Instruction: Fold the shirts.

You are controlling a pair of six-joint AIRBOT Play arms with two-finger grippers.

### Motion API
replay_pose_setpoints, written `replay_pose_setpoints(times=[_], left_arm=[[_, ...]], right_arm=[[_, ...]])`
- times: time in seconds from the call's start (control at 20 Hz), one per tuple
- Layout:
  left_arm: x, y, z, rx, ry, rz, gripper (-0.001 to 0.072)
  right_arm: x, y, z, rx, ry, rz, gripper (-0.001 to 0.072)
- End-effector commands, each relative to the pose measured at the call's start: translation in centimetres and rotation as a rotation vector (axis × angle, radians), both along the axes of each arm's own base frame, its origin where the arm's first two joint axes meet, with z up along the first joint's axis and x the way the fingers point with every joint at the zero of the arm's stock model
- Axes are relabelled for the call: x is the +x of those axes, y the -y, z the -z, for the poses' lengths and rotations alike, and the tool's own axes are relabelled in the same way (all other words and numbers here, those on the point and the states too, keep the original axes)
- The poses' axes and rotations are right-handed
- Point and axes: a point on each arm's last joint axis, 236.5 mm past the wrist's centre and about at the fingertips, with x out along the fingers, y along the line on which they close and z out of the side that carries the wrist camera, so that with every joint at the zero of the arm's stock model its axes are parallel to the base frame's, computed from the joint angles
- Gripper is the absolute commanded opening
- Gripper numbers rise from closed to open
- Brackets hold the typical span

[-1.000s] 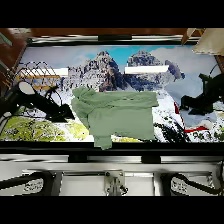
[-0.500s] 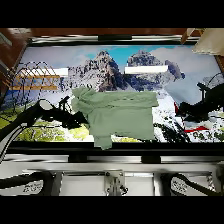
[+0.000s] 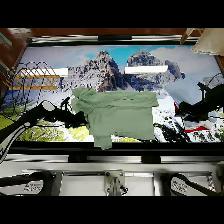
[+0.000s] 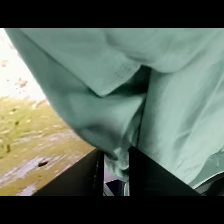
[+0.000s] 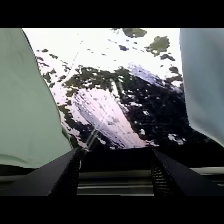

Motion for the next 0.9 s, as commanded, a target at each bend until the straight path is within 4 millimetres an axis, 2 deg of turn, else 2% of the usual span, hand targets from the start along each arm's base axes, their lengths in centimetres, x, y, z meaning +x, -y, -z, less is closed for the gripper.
replay_pose_setpoints(times=[0.0,0.05,0.1,0.2,0.25,0.35,0.4,0.55,0.6,0.7,0.85], left_arm=[[-0.7,0.0,0.0,-0.006,-0.021,0.028,0.0181],[-0.8,-0.2,0.0,-0.001,-0.021,0.032,0.0153],[-0.9,-0.2,0.0,-0.003,-0.023,0.039,0.0088],[-0.9,-0.1,0.0,-0.003,-0.023,0.038,0.0082],[-0.9,-0.1,0.0,-0.003,-0.023,0.038,0.0030],[-0.9,-0.1,0.0,-0.003,-0.022,0.039,0.0030],[-0.9,-0.1,0.0,-0.003,-0.021,0.042,0.0029],[-0.9,-0.1,-0.1,-0.003,-0.006,0.062,0.0029],[-1.0,-0.1,-0.3,-0.004,0.000,0.077,0.0029],[-1.2,0.0,-0.5,-0.008,-0.002,0.083,0.0029],[-1.1,0.0,-0.7,-0.008,0.005,0.082,0.0029]], right_arm=[[0.1,0.1,0.0,-0.002,0.004,0.002,0.0545],[0.1,0.1,0.0,-0.002,0.004,0.002,0.0545],[0.1,0.1,0.0,-0.002,0.004,0.002,0.0545],[0.0,0.0,0.2,0.000,0.002,0.003,0.0546],[-0.3,-0.1,0.5,0.004,-0.010,0.003,0.0546],[-1.8,-0.7,2.4,0.024,-0.054,-0.008,0.0547],[-3.1,-1.8,3.8,0.066,-0.091,-0.014,0.0547],[-5.7,-7.4,6.2,0.294,-0.120,-0.029,0.0548],[-6.2,-8.2,7.1,0.324,-0.123,-0.008,0.0548],[-7.4,-8.4,8.6,0.320,-0.145,0.015,0.0548],[-8.0,-8.6,9.4,0.320,-0.158,0.027,0.0548]])
